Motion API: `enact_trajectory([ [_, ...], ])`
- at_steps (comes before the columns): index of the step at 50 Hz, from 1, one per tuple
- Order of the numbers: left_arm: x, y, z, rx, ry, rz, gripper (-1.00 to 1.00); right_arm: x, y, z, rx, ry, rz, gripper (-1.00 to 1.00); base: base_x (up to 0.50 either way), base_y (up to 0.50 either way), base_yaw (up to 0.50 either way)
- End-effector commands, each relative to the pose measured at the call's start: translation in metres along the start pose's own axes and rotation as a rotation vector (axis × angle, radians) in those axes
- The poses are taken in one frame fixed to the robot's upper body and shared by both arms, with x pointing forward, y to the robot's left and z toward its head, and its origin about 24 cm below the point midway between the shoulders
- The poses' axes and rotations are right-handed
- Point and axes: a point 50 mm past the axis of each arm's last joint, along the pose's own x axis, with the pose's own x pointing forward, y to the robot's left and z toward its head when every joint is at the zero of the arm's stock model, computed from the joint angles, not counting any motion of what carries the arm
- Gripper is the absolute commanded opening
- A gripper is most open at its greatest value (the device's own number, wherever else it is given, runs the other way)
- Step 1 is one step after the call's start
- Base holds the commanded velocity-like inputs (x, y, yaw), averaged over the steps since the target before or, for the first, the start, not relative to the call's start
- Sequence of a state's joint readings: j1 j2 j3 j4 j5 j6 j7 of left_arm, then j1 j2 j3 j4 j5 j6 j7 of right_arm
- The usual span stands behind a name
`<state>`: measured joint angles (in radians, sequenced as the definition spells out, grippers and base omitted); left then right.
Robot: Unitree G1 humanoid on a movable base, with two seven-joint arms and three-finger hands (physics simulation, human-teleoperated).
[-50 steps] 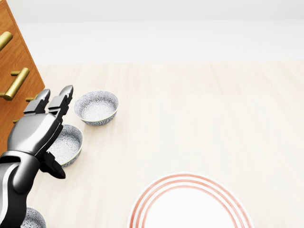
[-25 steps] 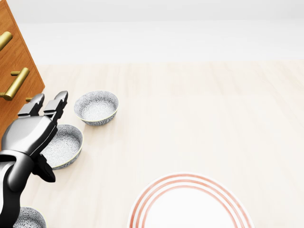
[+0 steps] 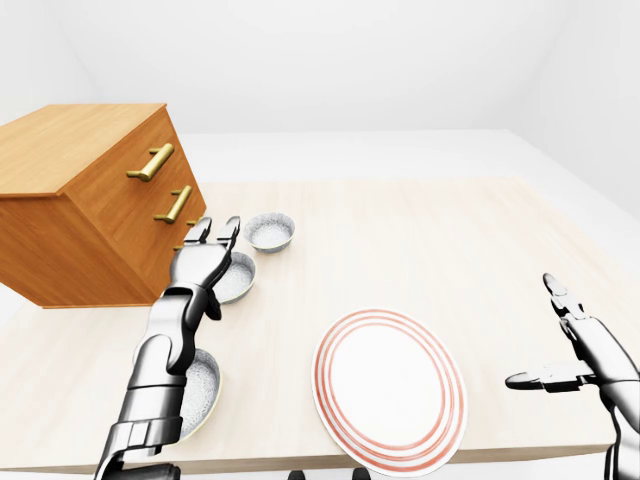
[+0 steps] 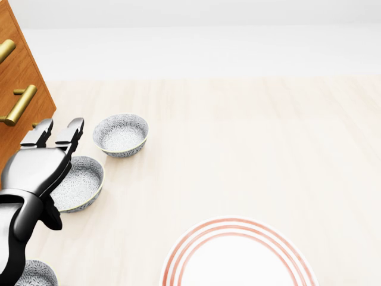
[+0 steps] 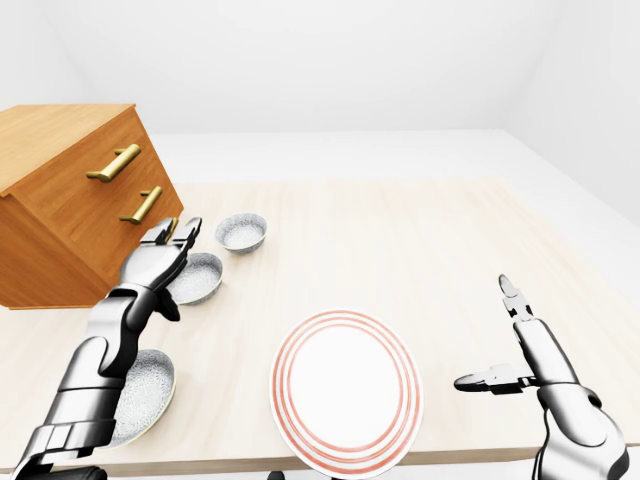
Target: Put the bowl in the middle on the plate.
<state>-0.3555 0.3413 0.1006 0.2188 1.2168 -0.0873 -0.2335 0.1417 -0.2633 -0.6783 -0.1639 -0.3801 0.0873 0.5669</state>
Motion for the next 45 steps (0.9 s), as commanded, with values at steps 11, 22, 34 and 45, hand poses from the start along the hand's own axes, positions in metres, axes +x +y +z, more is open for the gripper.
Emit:
enact_trajectory([
  [11, -0.001, -0.01, -0.004, 0.054, 0.02, -0.014, 1.0, 0.0, 0.0, 0.001, -0.002, -0.002, -0.001, 1.0, 0.0, 0.0, 0.0],
  [22, -0.004, -0.017, -0.002, 0.03, 0.02, -0.01, 1.0, -0.001, -0.001, 0.001, -0.003, -0.002, 0.0, 1.0, 0.0, 0.0, 0.0],
  [34, -0.009, -0.033, -0.003, 0.017, 0.026, -0.024, 1.0, -0.002, -0.001, 0.001, -0.007, -0.003, 0.001, 1.0, 0.0, 0.0, 0.0],
  [45, -0.005, -0.037, 0.001, 0.011, 0.018, -0.021, 1.0, -0.001, 0.0, 0.001, -0.007, 0.0, 0.002, 1.0, 0.0, 0.0, 0.0],
])
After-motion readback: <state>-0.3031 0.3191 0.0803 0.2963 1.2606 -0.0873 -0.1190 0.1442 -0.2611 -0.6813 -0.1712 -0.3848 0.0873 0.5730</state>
